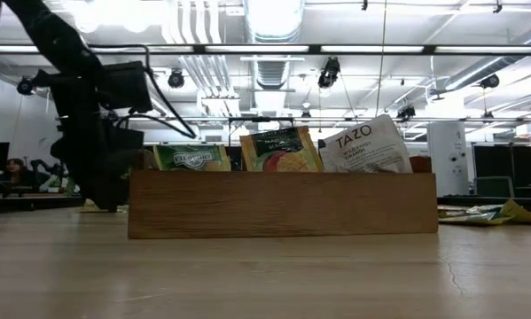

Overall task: Pick & Place Tea
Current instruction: Put the yellow tea bag into the left section of the wooden organizer

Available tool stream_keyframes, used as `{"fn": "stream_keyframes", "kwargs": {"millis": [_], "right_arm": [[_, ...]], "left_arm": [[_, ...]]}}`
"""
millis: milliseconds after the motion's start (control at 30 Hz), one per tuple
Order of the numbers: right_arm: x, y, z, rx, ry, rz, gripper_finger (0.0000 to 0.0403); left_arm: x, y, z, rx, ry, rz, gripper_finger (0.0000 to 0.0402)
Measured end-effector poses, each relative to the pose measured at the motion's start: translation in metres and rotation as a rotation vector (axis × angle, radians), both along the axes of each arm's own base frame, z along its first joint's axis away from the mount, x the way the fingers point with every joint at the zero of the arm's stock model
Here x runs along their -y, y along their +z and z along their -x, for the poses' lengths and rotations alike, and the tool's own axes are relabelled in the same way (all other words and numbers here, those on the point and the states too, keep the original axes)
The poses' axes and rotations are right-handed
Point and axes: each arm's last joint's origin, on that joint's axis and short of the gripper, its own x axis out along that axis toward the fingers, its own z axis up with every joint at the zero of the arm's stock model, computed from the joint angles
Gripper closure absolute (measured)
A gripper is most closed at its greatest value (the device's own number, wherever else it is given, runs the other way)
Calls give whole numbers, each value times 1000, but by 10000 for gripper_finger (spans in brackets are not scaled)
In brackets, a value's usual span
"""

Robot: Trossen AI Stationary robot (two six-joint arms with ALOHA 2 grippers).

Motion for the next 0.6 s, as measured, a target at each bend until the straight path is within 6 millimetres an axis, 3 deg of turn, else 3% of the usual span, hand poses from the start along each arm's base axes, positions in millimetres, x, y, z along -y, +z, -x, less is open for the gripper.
{"fn": "stream_keyframes", "kwargs": {"millis": [133,300,467,600], "right_arm": [[0,0,0,3,0,-1,282],[0,2,0,19,2,5,278],[0,3,-1,29,2,3,271],[0,3,-1,14,-6,-29,268]], "left_arm": [[-2,-11,4,-19,37,78,281],[-1,-12,3,-18,31,95,384],[2,-1,-6,32,-13,160,398],[9,18,-22,127,-95,160,400]]}}
